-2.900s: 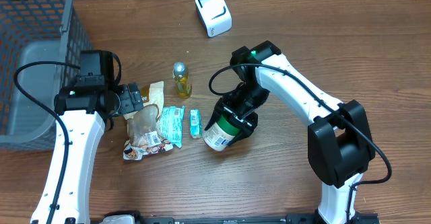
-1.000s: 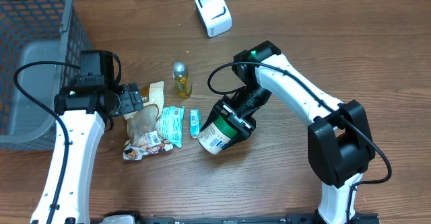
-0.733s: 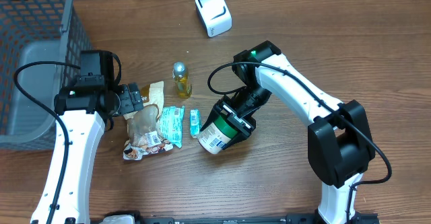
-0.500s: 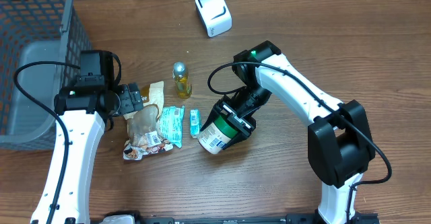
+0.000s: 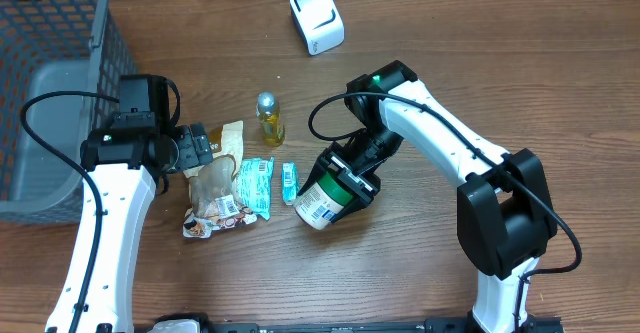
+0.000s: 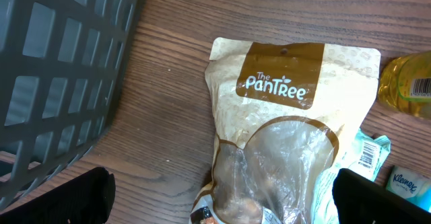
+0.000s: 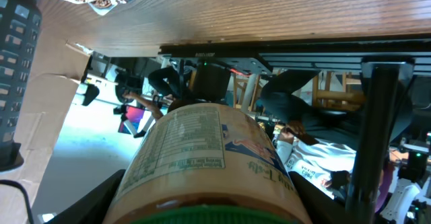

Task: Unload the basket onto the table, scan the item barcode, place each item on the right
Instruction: 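Carry the jar with the right gripper to the white barcode scanner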

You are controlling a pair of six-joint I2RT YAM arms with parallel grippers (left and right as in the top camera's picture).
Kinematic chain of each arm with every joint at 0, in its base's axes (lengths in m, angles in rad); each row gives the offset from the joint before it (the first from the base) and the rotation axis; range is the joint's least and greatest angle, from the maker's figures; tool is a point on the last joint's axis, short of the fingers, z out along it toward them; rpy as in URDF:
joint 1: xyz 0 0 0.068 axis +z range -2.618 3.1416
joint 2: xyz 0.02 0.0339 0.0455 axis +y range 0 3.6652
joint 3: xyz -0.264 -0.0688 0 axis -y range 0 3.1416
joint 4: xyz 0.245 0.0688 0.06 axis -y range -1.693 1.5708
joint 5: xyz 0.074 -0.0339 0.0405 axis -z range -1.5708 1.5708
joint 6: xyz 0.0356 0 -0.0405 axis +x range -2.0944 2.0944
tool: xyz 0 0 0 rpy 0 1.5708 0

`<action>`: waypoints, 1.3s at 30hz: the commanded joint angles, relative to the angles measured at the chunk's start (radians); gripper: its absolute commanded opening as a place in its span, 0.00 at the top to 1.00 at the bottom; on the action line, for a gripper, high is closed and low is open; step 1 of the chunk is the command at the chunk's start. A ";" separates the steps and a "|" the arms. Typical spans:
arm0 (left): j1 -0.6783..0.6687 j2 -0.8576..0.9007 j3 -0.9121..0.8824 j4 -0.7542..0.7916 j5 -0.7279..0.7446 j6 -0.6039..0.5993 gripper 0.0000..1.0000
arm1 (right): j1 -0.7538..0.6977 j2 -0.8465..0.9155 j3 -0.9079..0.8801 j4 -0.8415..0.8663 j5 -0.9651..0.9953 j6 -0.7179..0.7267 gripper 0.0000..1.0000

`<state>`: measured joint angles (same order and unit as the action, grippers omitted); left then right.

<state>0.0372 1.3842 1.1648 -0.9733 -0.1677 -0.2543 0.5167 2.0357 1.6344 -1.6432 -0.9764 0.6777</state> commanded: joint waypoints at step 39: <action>0.002 0.002 0.021 -0.002 0.004 0.015 0.01 | -0.002 -0.014 0.263 0.462 0.995 -0.451 0.96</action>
<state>0.0372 1.3842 1.1648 -0.9730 -0.1677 -0.2543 0.5171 2.0361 1.7546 -1.1736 0.0002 0.3595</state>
